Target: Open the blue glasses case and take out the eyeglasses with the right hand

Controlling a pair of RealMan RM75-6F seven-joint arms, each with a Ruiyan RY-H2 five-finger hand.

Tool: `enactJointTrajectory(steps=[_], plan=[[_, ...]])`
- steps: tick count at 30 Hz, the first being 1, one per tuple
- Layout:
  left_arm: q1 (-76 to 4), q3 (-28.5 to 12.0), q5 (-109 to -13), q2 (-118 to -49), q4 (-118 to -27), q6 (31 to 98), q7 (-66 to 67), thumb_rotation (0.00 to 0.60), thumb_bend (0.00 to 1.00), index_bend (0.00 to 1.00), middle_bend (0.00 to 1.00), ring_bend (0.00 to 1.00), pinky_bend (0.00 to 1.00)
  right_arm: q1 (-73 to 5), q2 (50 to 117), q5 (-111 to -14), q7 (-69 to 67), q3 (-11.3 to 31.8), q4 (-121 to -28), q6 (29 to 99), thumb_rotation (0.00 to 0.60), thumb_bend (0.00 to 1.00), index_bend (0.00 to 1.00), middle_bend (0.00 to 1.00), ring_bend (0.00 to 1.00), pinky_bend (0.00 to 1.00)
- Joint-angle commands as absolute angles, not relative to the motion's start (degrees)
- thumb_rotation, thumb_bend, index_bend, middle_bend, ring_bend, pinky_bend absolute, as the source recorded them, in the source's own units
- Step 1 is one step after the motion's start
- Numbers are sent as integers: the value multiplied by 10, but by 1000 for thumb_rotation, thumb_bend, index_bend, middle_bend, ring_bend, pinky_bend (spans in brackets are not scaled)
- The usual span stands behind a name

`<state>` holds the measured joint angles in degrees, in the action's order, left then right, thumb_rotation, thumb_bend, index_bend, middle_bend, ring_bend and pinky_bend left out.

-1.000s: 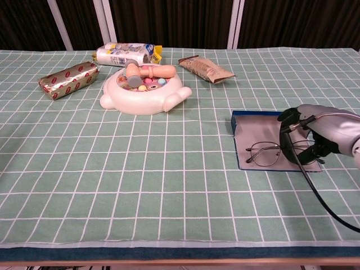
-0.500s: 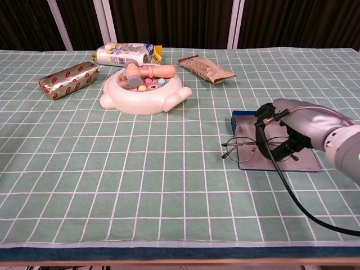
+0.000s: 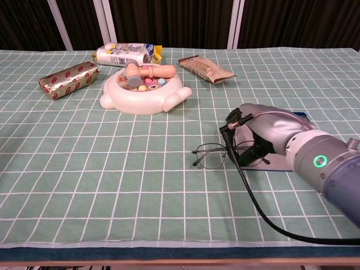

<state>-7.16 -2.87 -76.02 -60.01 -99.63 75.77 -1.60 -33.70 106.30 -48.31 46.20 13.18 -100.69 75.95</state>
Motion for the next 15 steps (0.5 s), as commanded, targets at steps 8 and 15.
enactJointTrajectory(steps=[8,15], plan=[[-73,-30,-756,-598,-996,753,-23,600,63,0,0,0,0,-367,1133,-455,483,158,-963,773,600,638,661,166,0,201],[-74,-30,-756,-597,-996,752,-25,600,63,0,0,0,0,-377,1175,-453,491,159,-932,788,600,634,662,166,0,201]])
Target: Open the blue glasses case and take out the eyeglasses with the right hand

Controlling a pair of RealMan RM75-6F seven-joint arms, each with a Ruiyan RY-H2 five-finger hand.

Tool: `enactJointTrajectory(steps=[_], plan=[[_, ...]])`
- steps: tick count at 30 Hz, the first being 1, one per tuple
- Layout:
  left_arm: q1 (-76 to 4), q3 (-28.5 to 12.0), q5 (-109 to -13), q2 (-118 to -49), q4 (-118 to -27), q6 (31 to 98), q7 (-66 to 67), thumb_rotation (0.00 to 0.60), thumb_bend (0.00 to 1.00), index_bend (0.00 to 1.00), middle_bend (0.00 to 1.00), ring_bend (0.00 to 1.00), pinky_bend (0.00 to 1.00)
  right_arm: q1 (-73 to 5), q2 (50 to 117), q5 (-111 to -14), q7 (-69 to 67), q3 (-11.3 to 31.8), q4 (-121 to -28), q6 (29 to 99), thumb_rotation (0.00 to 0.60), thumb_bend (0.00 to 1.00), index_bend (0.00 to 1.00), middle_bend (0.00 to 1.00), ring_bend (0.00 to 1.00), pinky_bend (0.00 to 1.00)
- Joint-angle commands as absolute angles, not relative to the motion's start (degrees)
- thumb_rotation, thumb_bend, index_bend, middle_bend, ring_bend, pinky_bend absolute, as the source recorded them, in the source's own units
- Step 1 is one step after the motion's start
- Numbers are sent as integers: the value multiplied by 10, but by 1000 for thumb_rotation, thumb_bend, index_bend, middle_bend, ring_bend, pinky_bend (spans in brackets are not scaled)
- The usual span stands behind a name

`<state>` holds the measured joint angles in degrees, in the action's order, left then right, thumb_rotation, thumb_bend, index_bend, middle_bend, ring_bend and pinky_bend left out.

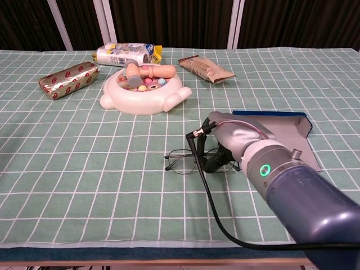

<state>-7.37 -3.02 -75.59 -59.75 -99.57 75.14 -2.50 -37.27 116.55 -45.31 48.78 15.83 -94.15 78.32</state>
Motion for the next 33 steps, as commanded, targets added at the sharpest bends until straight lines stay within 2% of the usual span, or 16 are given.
enactJointTrajectory(steps=[1,8,17,23,29,33], plan=[[-73,-30,-756,-597,-996,752,-25,600,63,0,0,0,0,-378,1178,-455,491,159,-929,789,600,621,662,164,0,201],[-74,-30,-757,-597,-996,751,-26,600,63,0,0,0,0,-378,1189,-458,494,161,-916,797,600,476,587,148,0,201],[-73,-29,-758,-598,-996,753,-24,600,63,0,0,0,0,-374,1187,-453,513,150,-920,804,600,355,356,70,0,200],[-73,-29,-761,-598,-996,755,-24,600,63,0,0,0,0,-371,1182,-458,519,145,-929,810,600,322,253,51,0,201],[-72,-28,-762,-599,-994,756,-23,600,63,0,0,0,0,-364,1153,-488,522,138,-958,825,600,319,225,49,0,201],[-72,-27,-765,-600,-993,758,-18,600,63,0,0,0,0,-350,1105,-516,514,133,-1006,839,600,319,211,44,0,200]])
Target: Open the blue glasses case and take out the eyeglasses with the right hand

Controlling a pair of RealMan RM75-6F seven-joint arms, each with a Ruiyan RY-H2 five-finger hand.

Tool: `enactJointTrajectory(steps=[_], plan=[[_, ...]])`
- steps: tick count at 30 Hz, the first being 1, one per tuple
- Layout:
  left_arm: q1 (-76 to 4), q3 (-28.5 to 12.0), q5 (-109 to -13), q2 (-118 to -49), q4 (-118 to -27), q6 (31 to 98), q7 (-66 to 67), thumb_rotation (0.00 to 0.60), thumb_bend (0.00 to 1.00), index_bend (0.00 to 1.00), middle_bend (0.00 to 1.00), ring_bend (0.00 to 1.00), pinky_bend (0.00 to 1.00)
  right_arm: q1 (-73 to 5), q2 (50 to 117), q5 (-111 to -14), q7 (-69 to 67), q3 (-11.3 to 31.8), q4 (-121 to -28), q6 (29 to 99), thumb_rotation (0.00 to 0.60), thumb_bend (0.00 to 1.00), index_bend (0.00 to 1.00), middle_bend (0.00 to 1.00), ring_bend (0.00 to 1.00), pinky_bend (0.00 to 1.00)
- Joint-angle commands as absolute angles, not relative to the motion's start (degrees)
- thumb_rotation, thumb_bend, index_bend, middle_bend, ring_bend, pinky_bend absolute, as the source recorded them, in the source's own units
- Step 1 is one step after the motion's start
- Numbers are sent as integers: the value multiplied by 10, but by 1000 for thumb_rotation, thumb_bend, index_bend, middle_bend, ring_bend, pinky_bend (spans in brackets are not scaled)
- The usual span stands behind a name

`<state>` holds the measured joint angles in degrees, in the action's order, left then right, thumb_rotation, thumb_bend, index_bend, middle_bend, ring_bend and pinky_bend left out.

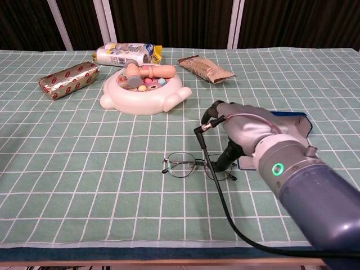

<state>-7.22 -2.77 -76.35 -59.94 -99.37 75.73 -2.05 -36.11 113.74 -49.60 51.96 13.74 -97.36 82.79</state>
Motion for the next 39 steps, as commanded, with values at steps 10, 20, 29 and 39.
enactJointTrajectory(steps=[10,20,29,39], plan=[[-70,-25,-772,-606,-990,769,1,600,63,0,0,0,0,-300,942,-540,483,118,-1099,849,600,238,158,27,0,200],[-69,-25,-775,-617,-984,780,27,600,63,0,0,0,0,-225,776,-586,358,80,-1122,840,600,150,86,4,0,200],[-67,-28,-773,-626,-974,789,47,600,63,0,0,0,0,-163,675,-675,253,29,-1105,853,600,177,5,0,0,200],[-67,-33,-759,-634,-967,793,67,600,63,0,0,0,0,-98,646,-768,136,-15,-1002,894,600,189,0,0,0,200]])
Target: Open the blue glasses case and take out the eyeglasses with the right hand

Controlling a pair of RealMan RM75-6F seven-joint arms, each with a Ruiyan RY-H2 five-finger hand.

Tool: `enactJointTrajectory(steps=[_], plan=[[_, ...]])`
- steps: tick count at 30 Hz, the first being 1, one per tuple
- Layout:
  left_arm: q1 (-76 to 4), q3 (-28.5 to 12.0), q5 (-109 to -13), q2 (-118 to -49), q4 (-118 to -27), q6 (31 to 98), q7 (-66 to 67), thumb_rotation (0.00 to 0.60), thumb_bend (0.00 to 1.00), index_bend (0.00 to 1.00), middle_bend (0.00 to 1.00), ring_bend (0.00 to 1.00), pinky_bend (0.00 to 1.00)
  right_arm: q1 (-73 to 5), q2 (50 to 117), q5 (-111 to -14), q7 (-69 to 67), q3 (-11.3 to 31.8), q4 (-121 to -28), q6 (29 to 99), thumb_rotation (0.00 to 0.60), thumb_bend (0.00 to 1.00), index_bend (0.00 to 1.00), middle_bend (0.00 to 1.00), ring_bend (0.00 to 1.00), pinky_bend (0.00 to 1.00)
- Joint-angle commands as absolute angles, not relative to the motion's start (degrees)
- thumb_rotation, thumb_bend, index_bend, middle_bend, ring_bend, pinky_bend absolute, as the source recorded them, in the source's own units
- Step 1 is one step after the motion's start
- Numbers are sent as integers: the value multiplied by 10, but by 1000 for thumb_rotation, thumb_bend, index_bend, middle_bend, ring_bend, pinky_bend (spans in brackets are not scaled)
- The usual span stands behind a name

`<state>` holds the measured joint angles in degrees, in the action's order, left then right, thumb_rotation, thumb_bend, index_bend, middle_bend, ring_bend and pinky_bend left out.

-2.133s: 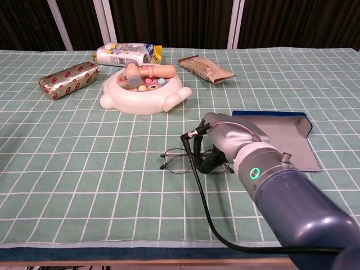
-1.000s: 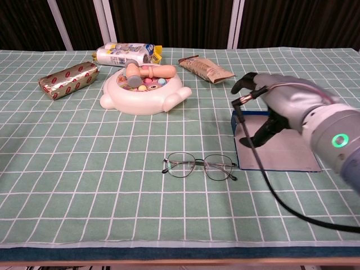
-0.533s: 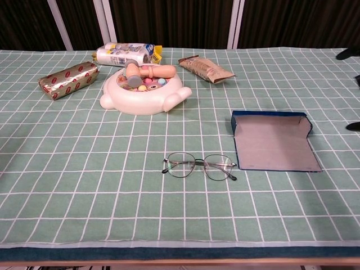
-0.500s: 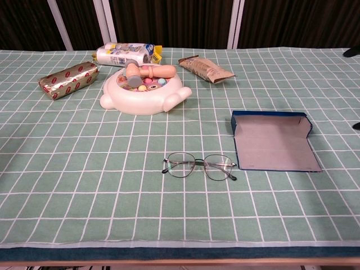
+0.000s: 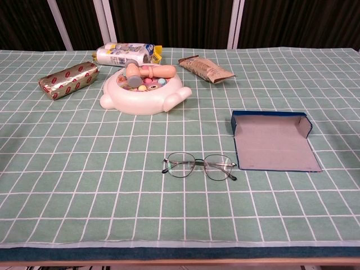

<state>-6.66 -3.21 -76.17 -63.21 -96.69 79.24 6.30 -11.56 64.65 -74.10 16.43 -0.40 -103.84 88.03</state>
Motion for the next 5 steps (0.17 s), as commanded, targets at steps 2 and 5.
enactJointTrajectory(steps=[2,5], plan=[[-67,-33,-758,-636,-967,794,73,600,63,0,0,0,0,-96,651,-775,124,-11,-987,894,600,189,0,0,0,200],[-66,-35,-758,-637,-968,798,76,600,63,0,0,0,0,-94,656,-778,111,-8,-977,889,600,190,0,0,0,200]])
